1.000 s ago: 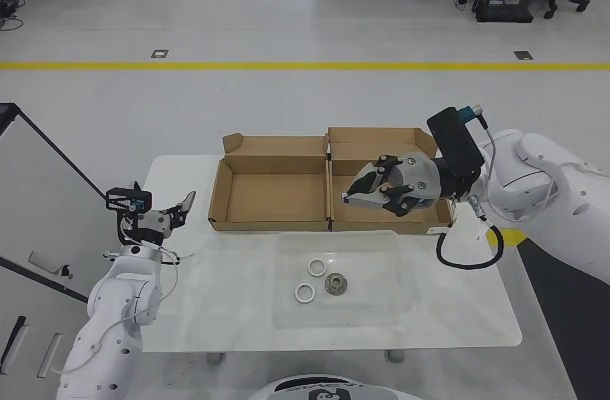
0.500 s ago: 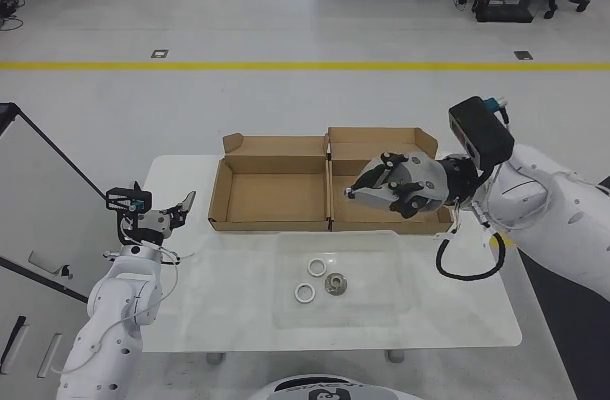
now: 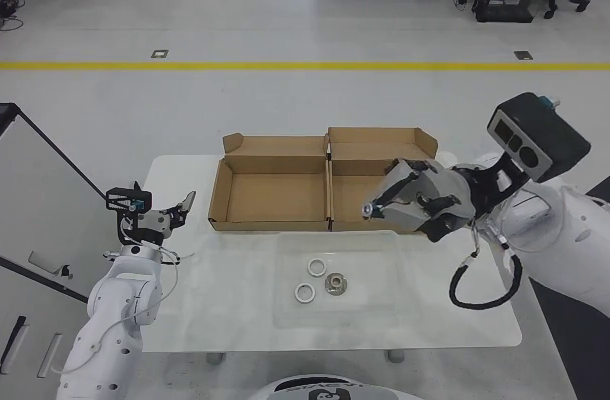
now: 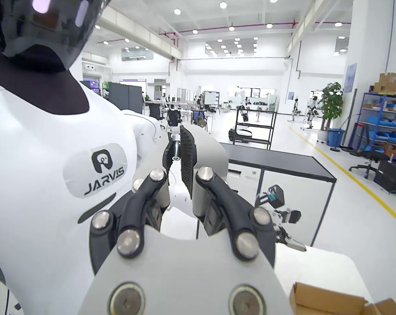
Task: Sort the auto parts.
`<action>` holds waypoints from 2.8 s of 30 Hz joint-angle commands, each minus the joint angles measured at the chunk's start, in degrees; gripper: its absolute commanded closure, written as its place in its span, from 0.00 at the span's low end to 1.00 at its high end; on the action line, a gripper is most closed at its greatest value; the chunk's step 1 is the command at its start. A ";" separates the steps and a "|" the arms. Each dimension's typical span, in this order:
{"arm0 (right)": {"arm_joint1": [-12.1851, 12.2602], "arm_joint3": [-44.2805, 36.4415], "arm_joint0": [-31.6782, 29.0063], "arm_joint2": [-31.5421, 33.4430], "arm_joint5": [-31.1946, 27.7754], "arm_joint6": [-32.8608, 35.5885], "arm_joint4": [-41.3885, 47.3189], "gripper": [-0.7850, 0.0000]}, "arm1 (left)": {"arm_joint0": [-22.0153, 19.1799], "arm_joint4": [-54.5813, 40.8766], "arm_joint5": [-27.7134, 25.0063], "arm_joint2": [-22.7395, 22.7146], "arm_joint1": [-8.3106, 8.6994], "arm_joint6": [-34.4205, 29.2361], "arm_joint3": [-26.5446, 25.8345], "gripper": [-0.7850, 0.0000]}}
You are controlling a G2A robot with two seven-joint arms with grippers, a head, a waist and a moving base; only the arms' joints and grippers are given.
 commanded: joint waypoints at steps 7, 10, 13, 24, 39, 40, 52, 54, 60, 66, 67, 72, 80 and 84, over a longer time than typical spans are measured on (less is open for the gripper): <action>-0.77 -2.18 -1.32 0.82 0.00 -1.04 0.09 1.00 | 0.00 0.00 0.00 0.00 0.00 0.00 0.00 0.00; -0.77 -2.18 -1.32 0.82 0.00 -1.04 0.09 1.00 | 0.00 0.00 0.00 0.00 0.00 0.00 0.00 0.00; -0.77 -2.18 -1.32 0.82 0.00 -1.04 0.09 1.00 | 0.00 0.00 0.00 0.00 0.00 0.00 0.00 0.00; -0.77 -2.18 -1.32 0.82 0.00 -1.04 0.09 1.00 | 0.00 0.00 0.00 0.00 0.00 0.00 0.00 0.00; -3.18 -5.68 -9.28 6.58 0.00 -11.62 0.41 1.00 | 0.00 0.00 0.00 0.00 0.00 0.00 0.00 0.00; -3.33 -5.61 -9.96 7.18 0.00 -11.76 -0.44 1.00 | 0.00 0.00 0.00 0.00 0.00 0.00 0.00 0.00; -3.49 -6.79 -15.50 14.43 5.46 -2.32 -7.58 1.00 | 0.00 0.00 0.00 0.00 0.00 0.00 0.00 0.00; -3.40 -7.21 -16.09 15.40 6.47 0.20 -7.83 1.00 | 0.00 0.00 0.00 0.00 0.00 0.00 0.00 0.00; -3.36 -8.55 -17.63 17.90 8.11 5.20 -6.89 1.00 | 0.00 0.00 0.00 0.00 0.00 0.00 0.00 0.00; -4.06 -9.28 -19.47 19.49 5.46 3.34 -4.07 1.00 | 0.00 0.00 0.00 0.00 0.00 0.00 0.00 0.00; -4.26 -9.35 -19.83 19.67 4.68 2.24 -3.26 1.00 | 0.00 0.00 0.00 0.00 0.00 0.00 0.00 0.00; -5.29 -9.34 -21.16 20.46 1.40 -1.25 -1.33 1.00 | 0.00 0.00 0.00 0.00 0.00 0.00 0.00 0.00; -6.88 -9.04 -21.86 21.07 0.33 -2.02 0.07 1.00 | 0.00 0.00 0.00 0.00 0.00 0.00 0.00 0.00; -7.15 -8.81 -21.75 21.68 3.45 2.57 -1.22 1.00 | 0.00 0.00 0.00 0.00 0.00 0.00 0.00 0.00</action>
